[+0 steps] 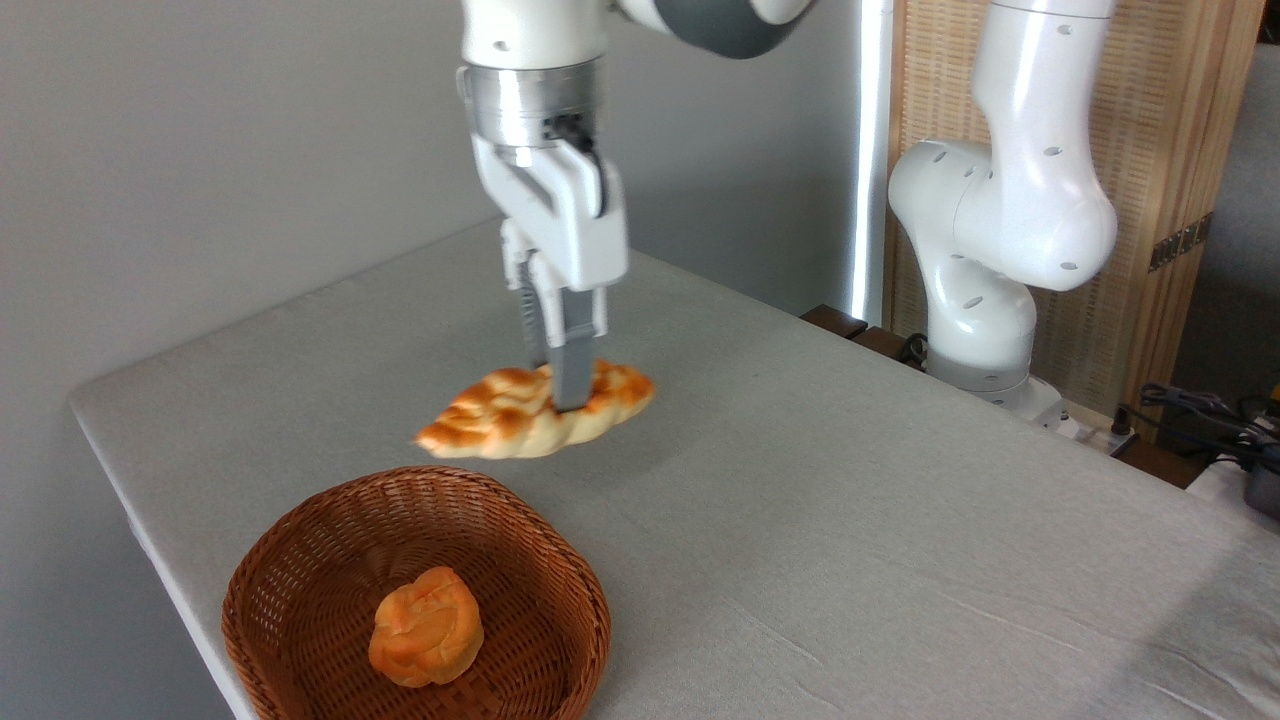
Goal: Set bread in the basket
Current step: 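Carry the braided bread over the woven basket and lower it in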
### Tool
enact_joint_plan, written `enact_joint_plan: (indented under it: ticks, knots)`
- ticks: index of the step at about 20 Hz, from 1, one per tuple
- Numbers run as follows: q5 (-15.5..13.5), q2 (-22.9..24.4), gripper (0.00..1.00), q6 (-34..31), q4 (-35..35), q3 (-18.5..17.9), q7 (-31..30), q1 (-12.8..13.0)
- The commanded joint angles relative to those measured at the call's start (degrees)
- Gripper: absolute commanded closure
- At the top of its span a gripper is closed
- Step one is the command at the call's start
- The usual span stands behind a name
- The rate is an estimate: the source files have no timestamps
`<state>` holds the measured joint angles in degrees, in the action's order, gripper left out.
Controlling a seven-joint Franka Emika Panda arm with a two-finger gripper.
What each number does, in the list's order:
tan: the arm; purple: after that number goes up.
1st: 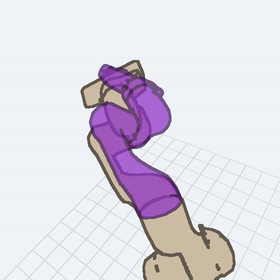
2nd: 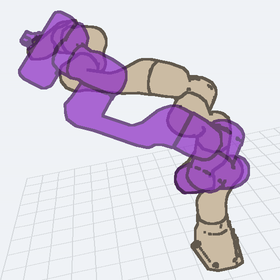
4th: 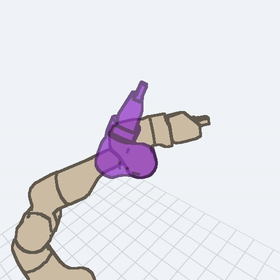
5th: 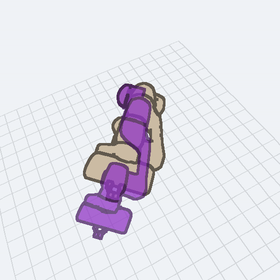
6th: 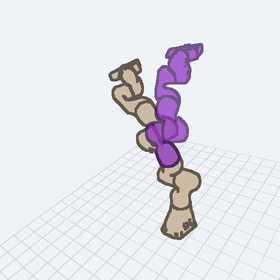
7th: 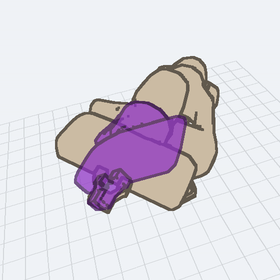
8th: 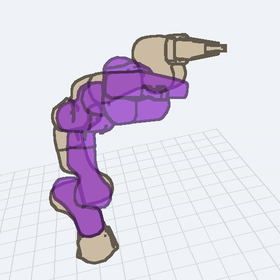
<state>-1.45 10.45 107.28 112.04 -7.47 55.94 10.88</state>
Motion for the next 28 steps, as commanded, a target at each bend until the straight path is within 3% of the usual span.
enact_joint_plan:
  ticks: [1, 3, 5, 6, 8, 24, 28]
  knots:
    - [-2.3, -12.3, 0.59, -2.0, -11.2, -0.1, -0.6, 1.0]
    - [-2.4, -15.4, 0.49, -1.9, -13.6, 1.7, -1.7, 1.0]
    - [-4.5, -18.6, 0.05, -2.0, -16.6, 1.9, -4.6, 1.0]
    - [-5.0, -19.8, 0.00, -2.0, -17.5, 2.4, -7.7, 1.0]
    - [-5.0, -21.3, 0.00, -1.9, -19.6, 3.7, -11.3, 0.9]
    - [-5.2, -21.9, 0.00, -1.3, -21.2, 4.1, -11.5, 0.4]
    - [-6.3, -21.4, 0.00, -5.3, -23.4, 3.5, -11.6, -0.4]
